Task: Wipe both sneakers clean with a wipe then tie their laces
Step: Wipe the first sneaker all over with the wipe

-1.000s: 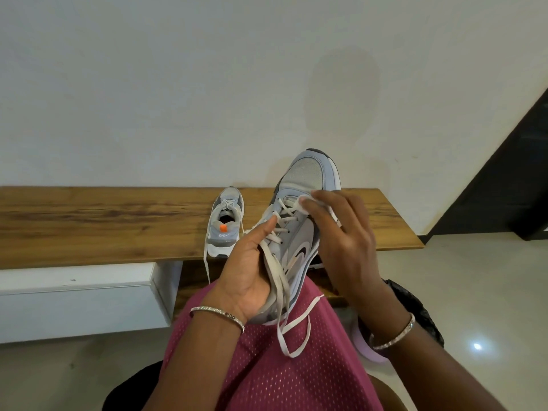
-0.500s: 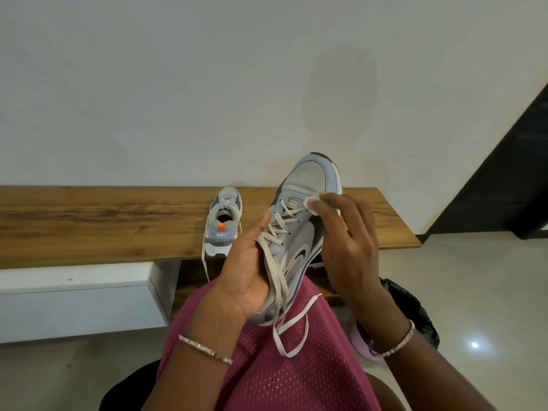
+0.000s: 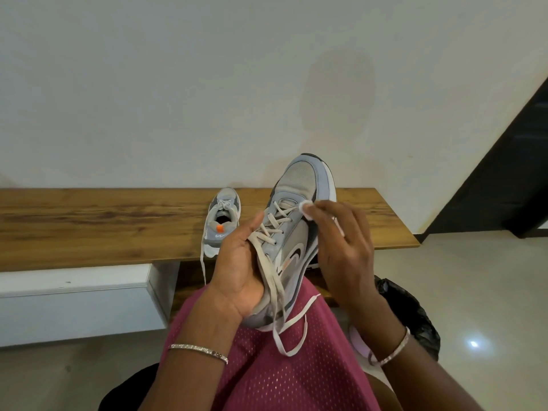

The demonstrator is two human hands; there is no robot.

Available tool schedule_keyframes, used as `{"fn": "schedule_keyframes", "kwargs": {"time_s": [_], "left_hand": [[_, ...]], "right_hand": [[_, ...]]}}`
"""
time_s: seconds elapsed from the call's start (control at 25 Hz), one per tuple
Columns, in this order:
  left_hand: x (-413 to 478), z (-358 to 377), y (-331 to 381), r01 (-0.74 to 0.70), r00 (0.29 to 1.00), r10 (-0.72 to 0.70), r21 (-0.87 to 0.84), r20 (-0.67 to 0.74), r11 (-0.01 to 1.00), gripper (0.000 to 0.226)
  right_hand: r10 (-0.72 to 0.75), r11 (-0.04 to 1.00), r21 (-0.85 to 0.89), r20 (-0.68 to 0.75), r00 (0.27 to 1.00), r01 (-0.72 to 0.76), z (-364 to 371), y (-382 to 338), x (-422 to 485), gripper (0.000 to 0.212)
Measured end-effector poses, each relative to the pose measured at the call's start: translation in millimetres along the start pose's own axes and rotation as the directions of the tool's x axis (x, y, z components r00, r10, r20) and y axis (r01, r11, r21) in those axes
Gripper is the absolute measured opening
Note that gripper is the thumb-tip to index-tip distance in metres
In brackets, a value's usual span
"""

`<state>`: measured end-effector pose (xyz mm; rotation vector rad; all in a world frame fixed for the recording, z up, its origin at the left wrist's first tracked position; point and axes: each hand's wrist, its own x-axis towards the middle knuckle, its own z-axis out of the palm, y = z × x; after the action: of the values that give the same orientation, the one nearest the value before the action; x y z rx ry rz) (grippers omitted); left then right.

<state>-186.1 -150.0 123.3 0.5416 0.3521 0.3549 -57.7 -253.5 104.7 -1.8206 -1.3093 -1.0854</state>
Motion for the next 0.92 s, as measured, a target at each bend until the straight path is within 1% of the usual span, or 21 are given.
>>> {"fn": "schedule_keyframes", "kwargs": {"time_s": [0.08, 0.16, 0.28, 0.32, 0.4, 0.44, 0.48, 0.56, 0.6, 0.68, 0.76, 0.84, 0.92], "left_hand": [[1, 1, -1, -0.02, 1.0, 0.02, 0.0, -0.007, 1.0, 0.049], [0, 2, 0, 0.004, 1.0, -0.005, -0.019, -0.014, 1.0, 0.05], [-1, 0, 1, 0.126, 0.992, -0.122, -0.117, 0.038, 0.985, 0.057], [0, -2, 1, 0.138, 0.99, -0.135, -0.13, 0.031, 0.982, 0.058], [3, -5, 1, 0.088, 0.996, -0.087, -0.097, 0.009, 0.991, 0.058], [4, -5, 0, 0.054, 0.999, -0.053, -0.06, 0.004, 0.997, 0.056], [3, -3, -1, 0.018, 1.0, -0.019, -0.026, -0.004, 0.999, 0.053], [2, 1, -3, -0.03, 0.999, 0.03, 0.021, -0.021, 0.999, 0.046], [2, 3, -4, -0.038, 0.999, 0.038, 0.026, -0.021, 0.999, 0.045], [1, 3, -3, -0.033, 0.999, 0.033, 0.022, -0.019, 0.999, 0.047], [1, -1, 0, -0.015, 1.0, 0.015, 0.003, -0.015, 1.0, 0.051], [2, -5, 2, 0.009, 1.0, -0.009, -0.024, -0.016, 1.0, 0.056], [3, -7, 2, 0.018, 1.0, -0.019, -0.049, -0.01, 0.999, 0.057]], "right_hand": [[0.039, 0.999, 0.017, -0.037, 0.999, -0.039, -1, 2, 6, 0.032], [0.018, 0.999, 0.033, -0.011, 1.0, -0.018, 0, -12, -9, 0.036], [-0.09, 0.99, 0.117, 0.095, 0.991, 0.079, -4, -39, -46, 0.024], [-0.134, 0.984, 0.132, 0.121, 0.984, 0.118, -7, -40, -52, 0.025], [-0.193, 0.978, 0.104, 0.134, 0.972, 0.18, -8, -30, -48, 0.025], [-0.183, 0.982, 0.074, 0.12, 0.976, 0.175, -6, -21, -42, 0.023], [-0.142, 0.989, 0.047, 0.085, 0.986, 0.138, -4, -11, -32, 0.021], [-0.027, 0.999, 0.041, 0.004, 1.0, 0.027, -5, 5, -10, 0.027], [0.011, 0.999, 0.051, -0.015, 1.0, -0.01, -5, 8, -4, 0.031], [0.023, 0.998, 0.057, -0.018, 1.0, -0.022, -5, 0, -10, 0.031], [-0.035, 0.996, 0.079, 0.043, 0.998, 0.032, -5, -19, -32, 0.029], [-0.129, 0.985, 0.132, 0.11, 0.985, 0.114, -8, -36, -52, 0.029], [-0.179, 0.978, 0.132, 0.139, 0.974, 0.161, -8, -35, -52, 0.025]]}}
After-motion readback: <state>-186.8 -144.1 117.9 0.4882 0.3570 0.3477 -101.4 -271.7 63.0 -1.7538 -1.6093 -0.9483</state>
